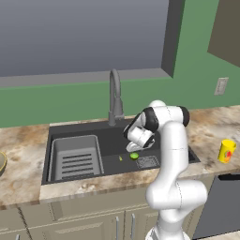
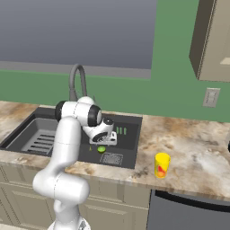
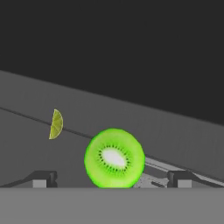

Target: Remove the kiwi and lemon wedge from the sink. Then move the bowl and cup from the counter to the sink for washing.

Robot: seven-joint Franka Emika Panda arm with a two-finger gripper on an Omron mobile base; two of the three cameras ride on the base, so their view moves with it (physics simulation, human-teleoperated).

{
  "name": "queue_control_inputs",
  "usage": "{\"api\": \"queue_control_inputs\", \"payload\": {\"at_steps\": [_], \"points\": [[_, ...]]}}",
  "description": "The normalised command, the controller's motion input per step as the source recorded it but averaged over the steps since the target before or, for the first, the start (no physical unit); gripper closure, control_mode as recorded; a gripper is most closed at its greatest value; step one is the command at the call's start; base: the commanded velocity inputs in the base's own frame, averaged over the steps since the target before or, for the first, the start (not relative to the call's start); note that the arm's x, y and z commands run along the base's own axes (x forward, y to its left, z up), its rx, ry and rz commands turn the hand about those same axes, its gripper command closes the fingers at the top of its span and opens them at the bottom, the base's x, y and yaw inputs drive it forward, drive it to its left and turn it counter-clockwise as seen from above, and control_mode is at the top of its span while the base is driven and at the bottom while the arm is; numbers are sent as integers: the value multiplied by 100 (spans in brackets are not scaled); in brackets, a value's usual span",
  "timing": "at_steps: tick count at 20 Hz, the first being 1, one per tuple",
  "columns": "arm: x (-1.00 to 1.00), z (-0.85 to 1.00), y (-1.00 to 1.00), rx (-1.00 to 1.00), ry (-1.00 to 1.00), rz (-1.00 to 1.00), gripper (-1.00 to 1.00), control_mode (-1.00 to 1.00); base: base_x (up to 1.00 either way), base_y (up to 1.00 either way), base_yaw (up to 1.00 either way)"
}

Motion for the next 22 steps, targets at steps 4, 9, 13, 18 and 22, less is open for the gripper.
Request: {"api": "queue_control_inputs", "payload": {"at_steps": [4, 9, 13, 18, 22], "points": [[0, -14, 0, 0, 0, 0, -100, -100, 0, 0, 0], [4, -16, 1, 0, 0, 0, -100, -100, 0, 0, 0], [8, -16, 1, 0, 0, 0, -100, -100, 0, 0, 0], [7, -18, 2, 0, 0, 0, -100, -100, 0, 0, 0], [11, -19, 3, 0, 0, 0, -100, -100, 0, 0, 0]]}}
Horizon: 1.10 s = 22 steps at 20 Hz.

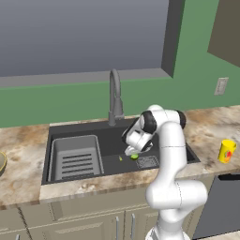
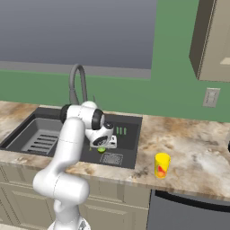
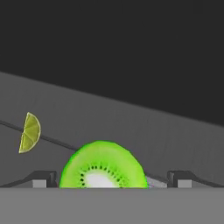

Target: Remove the kiwi and lemon wedge from the sink. Then move the bowl and cup from the counter to the sink for washing.

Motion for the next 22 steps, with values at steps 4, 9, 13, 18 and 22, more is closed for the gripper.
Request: {"api": "queue_control_inputs", "payload": {"at_steps": [4, 9, 13, 18, 22], "points": [[17, -16, 5, 0, 0, 0, -100, -100, 0, 0, 0], [17, -13, 3, 0, 0, 0, -100, -100, 0, 0, 0], [15, -11, 1, 0, 0, 0, -100, -100, 0, 0, 0], [1, -9, 0, 1, 4, 0, -100, -100, 0, 0, 0], [0, -10, 0, 1, 7, 0, -100, -100, 0, 0, 0]]}}
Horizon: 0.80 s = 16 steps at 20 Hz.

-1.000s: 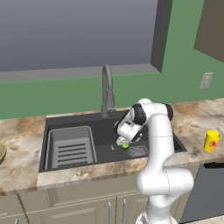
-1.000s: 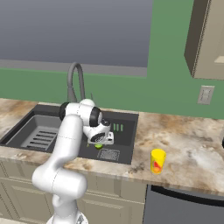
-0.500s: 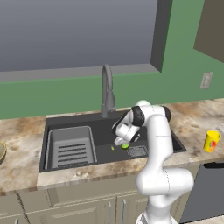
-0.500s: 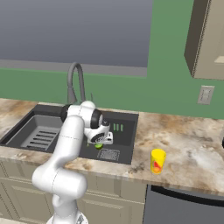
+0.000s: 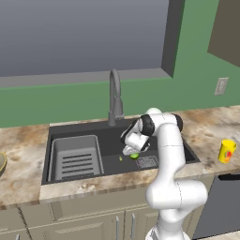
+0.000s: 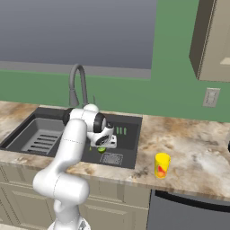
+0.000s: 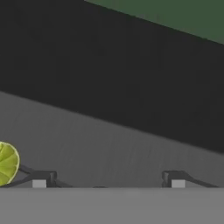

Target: Remove the kiwi and lemon wedge from the sink. Then move the bowl and cup from the counter to the sink for washing.

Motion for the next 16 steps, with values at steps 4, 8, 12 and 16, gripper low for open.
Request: {"api": "queue_control_inputs", "payload": {"at_steps": [4, 8, 12, 16], "points": [[0, -7, 0, 2, 5, 0, -100, -100, 0, 0, 0], [-1, -6, 0, 2, 4, -1, -100, -100, 0, 0, 0], [-11, -7, 0, 1, 3, -2, -100, -100, 0, 0, 0], [-19, -5, 0, 0, 0, -2, -100, -100, 0, 0, 0]]}}
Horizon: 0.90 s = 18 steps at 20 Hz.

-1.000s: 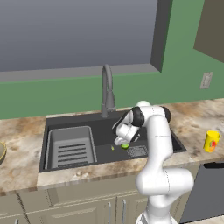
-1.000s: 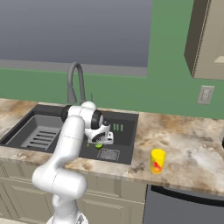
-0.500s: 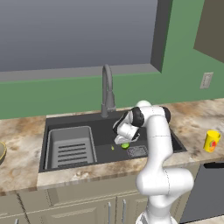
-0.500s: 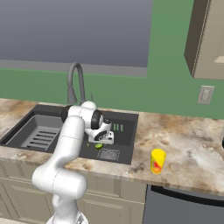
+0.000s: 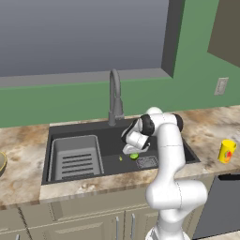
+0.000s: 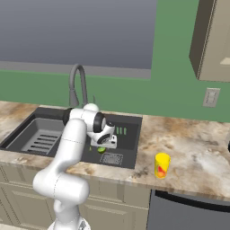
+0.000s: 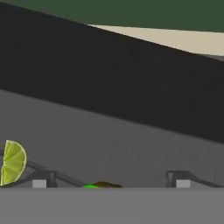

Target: Remove the kiwi and lemon wedge from the sink. Then move the bowl and cup from the counter to the sink for washing.

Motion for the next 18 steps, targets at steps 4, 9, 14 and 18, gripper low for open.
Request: {"api": "queue_control_inputs", "payload": {"at_steps": [4, 9, 14, 18], "points": [[-21, -5, 0, 0, 0, -3, -100, -100, 0, 0, 0], [-17, -5, 0, 0, 0, -4, -100, -100, 0, 0, 0], [-8, -5, 0, 0, 0, -3, -100, -100, 0, 0, 0], [0, -10, 0, 0, 0, -1, -100, -100, 0, 0, 0]]}}
